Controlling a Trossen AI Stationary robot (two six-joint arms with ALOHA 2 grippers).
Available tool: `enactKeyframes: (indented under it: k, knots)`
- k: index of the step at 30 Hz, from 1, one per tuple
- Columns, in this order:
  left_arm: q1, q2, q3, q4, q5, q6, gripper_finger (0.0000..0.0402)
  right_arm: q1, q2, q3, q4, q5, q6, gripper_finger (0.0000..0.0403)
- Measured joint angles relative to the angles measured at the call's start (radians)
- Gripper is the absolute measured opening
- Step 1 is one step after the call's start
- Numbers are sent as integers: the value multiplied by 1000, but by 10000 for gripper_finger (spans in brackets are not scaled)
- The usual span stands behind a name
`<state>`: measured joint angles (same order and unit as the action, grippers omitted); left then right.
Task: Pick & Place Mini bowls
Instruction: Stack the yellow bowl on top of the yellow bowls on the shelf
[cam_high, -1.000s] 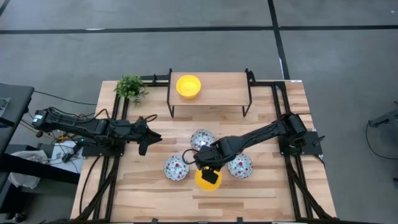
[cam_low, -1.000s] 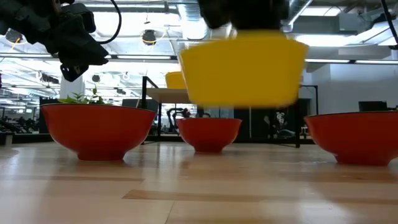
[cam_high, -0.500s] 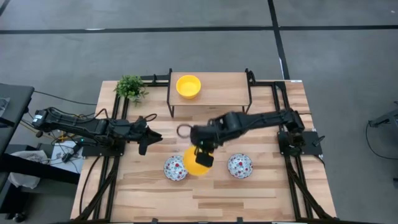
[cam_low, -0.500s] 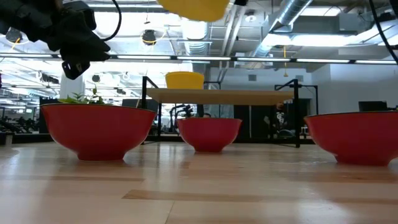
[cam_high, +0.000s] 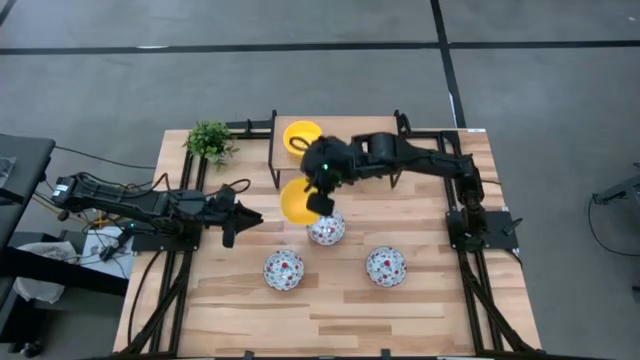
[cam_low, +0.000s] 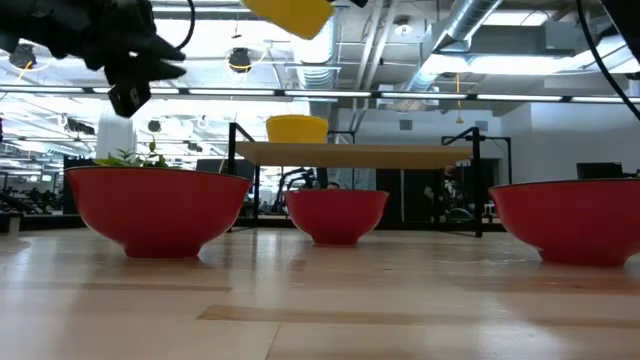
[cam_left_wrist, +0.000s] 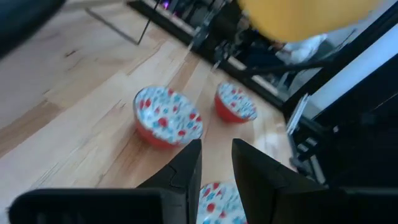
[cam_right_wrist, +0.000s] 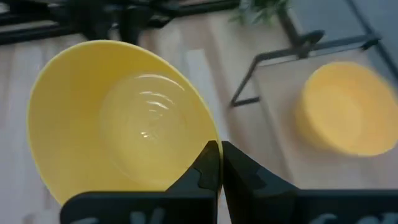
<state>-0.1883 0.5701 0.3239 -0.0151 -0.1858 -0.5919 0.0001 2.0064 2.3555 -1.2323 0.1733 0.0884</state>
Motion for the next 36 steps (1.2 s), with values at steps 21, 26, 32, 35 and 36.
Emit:
enactKeyframes:
  k: [21, 26, 32, 35, 36]
  knots:
    - [0, 13, 0, 496, -241, 155, 207, -13, -6, -2, 353, 528, -224, 0]
    - [0, 13, 0, 619, -322, 312, 217, 42, -6, -2, 514, 791, -326, 0]
    - [0, 61, 35, 775, -345, 522, 218, 88, 4, -6, 681, 919, -409, 0]
    - [0, 123, 92, 776, -346, 596, 218, 107, 13, -39, 774, 986, -516, 0]
    - [0, 145, 112, 777, -345, 624, 218, 111, 13, -59, 811, 999, -549, 0]
